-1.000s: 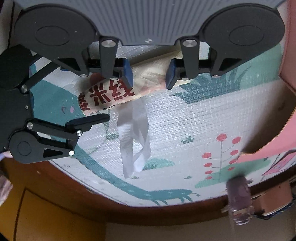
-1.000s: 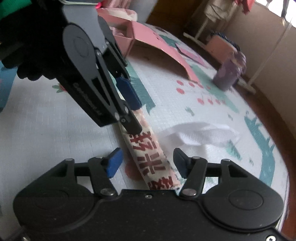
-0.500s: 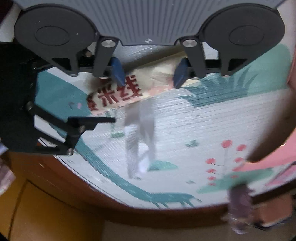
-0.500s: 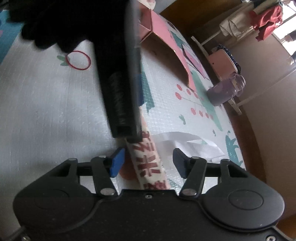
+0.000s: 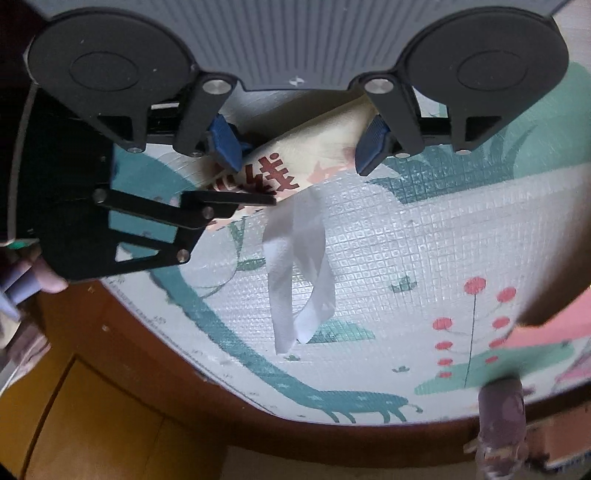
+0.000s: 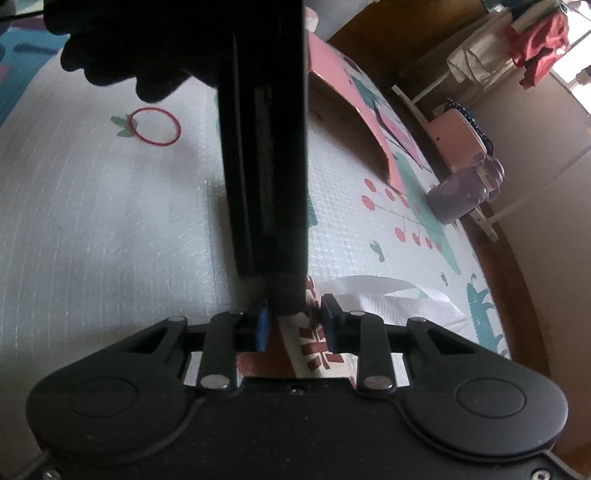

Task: Fold shopping bag
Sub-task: 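Grasp the rolled bag with the right gripper while the left gripper holds its end, then lift the rolled cream bag upright with the right gripper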

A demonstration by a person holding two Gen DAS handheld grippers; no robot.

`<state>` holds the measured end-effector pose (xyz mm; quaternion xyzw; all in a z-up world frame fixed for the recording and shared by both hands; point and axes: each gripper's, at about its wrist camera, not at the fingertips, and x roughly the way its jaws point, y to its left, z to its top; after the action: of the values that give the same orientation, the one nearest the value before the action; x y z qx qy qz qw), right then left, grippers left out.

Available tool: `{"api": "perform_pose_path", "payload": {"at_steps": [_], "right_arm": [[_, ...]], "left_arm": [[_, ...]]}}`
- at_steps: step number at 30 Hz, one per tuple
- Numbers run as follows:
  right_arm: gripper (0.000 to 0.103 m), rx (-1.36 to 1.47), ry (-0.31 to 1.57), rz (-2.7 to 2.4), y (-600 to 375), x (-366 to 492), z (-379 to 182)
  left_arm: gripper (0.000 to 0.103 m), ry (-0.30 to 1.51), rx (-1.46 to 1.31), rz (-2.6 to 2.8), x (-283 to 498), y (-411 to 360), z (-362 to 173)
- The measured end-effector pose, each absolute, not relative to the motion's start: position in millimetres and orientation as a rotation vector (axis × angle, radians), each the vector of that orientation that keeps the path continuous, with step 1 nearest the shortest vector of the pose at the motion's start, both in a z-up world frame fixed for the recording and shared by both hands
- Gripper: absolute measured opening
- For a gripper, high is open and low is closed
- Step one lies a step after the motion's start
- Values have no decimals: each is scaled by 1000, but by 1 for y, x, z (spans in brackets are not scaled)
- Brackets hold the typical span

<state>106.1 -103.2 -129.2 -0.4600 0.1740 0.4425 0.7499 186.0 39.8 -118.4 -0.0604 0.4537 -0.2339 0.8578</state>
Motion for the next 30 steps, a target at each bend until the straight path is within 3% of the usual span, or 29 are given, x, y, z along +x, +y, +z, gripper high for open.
{"api": "perform_pose_path", "payload": {"at_steps": [7,12,16,18,24,30], "right_arm": [[29,-971,410,980,-100,115,-130],[27,-857,466,1009,-107,129,-126],[23,-450,618,999,-133,165,-112],[15,-235,678,983,-153,179,-103],[14,296,788,1014,-195,184,-98],[14,649,799,1187,-205,162,-87]], "left_arm": [[67,952,-549,-560,187,97,-124],[67,916,-549,-532,164,109,-106],[67,833,-512,-524,136,120,-77],[67,776,-505,-527,120,129,-63],[68,615,-489,-491,82,137,-36],[67,532,-677,-536,81,120,-48]]}}
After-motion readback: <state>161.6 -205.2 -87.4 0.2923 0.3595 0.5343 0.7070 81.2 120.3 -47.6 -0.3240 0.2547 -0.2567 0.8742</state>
